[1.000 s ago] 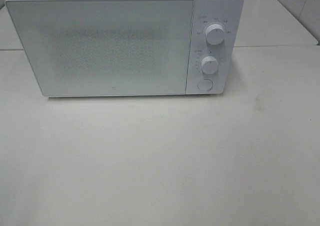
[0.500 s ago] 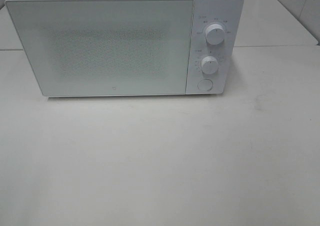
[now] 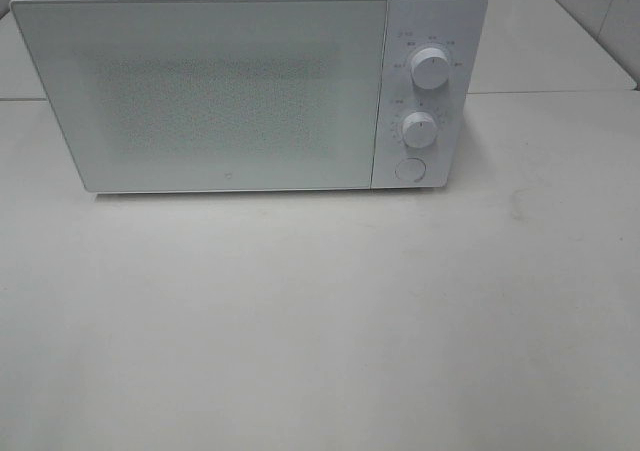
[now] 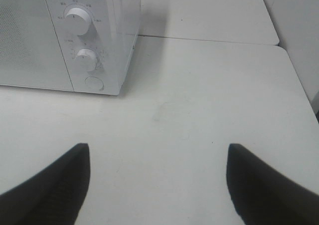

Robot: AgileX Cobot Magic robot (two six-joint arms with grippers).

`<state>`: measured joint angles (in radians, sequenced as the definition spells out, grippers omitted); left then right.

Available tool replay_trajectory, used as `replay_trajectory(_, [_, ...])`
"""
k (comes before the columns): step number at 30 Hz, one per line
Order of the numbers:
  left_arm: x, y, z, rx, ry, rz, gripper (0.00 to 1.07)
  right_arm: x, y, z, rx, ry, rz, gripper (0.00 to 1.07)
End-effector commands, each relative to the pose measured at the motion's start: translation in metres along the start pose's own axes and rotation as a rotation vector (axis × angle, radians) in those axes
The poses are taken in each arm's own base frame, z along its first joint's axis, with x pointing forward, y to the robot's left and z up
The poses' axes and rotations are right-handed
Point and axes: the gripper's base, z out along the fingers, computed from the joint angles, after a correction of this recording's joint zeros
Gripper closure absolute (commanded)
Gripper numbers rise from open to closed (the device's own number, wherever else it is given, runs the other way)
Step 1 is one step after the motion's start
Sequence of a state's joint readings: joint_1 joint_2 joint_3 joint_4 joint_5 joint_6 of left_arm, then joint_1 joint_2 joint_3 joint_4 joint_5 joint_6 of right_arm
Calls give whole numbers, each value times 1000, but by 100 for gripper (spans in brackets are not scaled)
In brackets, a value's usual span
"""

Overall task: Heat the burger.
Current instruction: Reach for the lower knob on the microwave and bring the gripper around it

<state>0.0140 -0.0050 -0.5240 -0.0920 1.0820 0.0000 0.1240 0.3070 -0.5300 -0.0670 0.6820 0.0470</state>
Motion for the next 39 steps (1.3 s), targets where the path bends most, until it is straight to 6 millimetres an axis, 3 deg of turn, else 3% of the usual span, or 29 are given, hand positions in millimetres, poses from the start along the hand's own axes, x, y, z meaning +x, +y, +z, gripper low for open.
replay_trajectory(1, [1,0,-2,3,-30,-8,7,-14,1,14,1,-29,-8,34])
replay_trajectory(9, [1,0,-2,3,-30,-8,7,-27,3,40,-7,-40,-13,31])
replay_trajectory(14, [1,0,-2,3,-30,-8,7,-36,5,72,-17,-35,-6,31])
replay_trajectory(17, [1,0,-2,3,-30,-8,7,-37,5,77,-18,-34,-7,31])
replay_trajectory(28, [1,0,-2,3,-30,-8,7,-46,10,137,-41,-77,22,31])
replay_trajectory(34, [1,0,-2,3,-30,-8,7,-34,13,163,-59,-143,25,31])
replay_trajectory(37, [1,0,-2,3,-30,-8,7,-31,13,167,-61,-158,34,31])
replay_trajectory(39, [1,0,-2,3,-30,-8,7,-19,11,178,-43,-203,60,31])
